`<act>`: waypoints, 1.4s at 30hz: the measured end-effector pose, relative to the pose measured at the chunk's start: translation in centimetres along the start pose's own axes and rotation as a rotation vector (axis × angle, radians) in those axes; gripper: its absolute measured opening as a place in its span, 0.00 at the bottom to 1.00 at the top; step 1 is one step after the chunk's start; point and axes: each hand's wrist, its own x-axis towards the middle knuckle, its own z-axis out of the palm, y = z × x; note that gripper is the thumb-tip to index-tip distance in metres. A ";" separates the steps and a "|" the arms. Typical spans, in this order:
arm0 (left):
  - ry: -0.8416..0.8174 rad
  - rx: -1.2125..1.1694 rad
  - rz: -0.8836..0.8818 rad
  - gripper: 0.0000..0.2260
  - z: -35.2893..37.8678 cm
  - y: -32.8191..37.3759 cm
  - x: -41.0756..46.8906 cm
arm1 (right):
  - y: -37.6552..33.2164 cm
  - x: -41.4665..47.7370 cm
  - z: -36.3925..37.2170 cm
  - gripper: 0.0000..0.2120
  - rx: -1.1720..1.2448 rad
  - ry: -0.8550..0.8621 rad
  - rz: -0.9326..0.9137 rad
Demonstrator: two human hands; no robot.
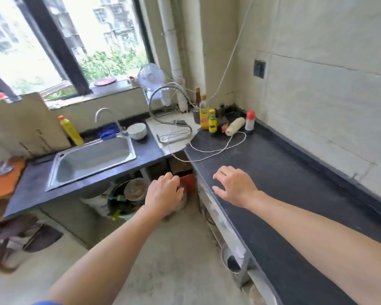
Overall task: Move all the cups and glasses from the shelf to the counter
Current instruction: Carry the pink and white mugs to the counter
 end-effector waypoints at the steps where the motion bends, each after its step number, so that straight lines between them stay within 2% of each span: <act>1: 0.018 0.015 -0.054 0.10 -0.8 -2.6 -1.4 | -2.5 1.8 0.2 0.16 -0.008 0.000 -0.065; 5: 0.079 0.068 -0.258 0.10 -3.6 -12.8 -7.7 | -13.1 8.0 1.5 0.16 -0.031 0.011 -0.270; 12: 0.086 0.185 -0.497 0.11 -8.2 -28.6 -18.8 | -32.0 15.5 4.4 0.16 0.056 0.051 -0.538; 21: 0.148 0.256 -0.787 0.10 -10.8 -42.4 -28.9 | -50.1 22.9 7.1 0.16 0.121 0.075 -0.810; 28: 0.190 0.322 -0.906 0.10 -10.8 -53.5 -30.8 | -61.2 31.7 11.4 0.16 0.180 0.088 -0.938; 37: 0.254 0.313 -1.037 0.10 -13.3 -66.7 -29.2 | -72.7 44.8 13.8 0.18 0.216 0.098 -0.986; 42: 0.277 0.325 -1.042 0.09 -13.7 -74.8 -29.2 | -79.0 50.0 15.8 0.17 0.204 0.105 -1.018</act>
